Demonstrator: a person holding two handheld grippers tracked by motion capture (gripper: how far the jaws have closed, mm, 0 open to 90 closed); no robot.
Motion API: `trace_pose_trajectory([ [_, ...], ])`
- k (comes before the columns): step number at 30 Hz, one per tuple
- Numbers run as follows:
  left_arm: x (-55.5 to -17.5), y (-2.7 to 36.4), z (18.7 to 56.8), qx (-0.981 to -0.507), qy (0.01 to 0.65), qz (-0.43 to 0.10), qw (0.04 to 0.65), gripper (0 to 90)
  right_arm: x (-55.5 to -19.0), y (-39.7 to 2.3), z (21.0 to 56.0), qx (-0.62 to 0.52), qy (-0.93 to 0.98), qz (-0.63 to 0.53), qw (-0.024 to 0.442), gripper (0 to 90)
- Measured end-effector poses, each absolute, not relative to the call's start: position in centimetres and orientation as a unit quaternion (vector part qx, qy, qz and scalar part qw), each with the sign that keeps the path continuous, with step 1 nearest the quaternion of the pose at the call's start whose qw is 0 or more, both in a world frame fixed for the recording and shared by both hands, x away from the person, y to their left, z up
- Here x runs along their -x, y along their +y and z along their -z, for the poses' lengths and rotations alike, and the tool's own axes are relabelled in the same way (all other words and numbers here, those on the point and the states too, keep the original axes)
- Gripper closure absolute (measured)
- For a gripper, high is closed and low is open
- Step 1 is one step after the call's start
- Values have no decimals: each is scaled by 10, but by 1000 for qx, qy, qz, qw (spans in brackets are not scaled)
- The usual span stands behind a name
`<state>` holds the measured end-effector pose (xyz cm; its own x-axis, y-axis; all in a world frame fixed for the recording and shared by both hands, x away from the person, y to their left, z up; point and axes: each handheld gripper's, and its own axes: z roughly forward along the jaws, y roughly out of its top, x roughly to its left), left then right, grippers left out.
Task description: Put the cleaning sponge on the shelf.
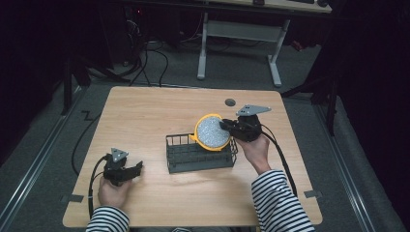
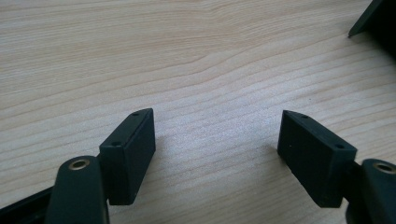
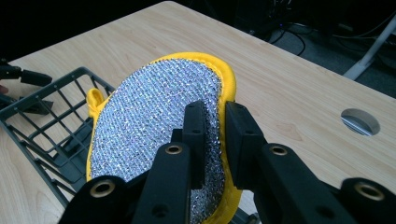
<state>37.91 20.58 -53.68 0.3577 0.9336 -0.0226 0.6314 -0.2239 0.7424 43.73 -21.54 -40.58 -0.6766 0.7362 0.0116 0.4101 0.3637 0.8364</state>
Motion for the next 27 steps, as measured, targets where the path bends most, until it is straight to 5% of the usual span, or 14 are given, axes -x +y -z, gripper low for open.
trace_pose_trajectory([
  [27,-379,206,537,-746,527,-225,339,277,-424,-216,434,-336,835,-402,169,758],
])
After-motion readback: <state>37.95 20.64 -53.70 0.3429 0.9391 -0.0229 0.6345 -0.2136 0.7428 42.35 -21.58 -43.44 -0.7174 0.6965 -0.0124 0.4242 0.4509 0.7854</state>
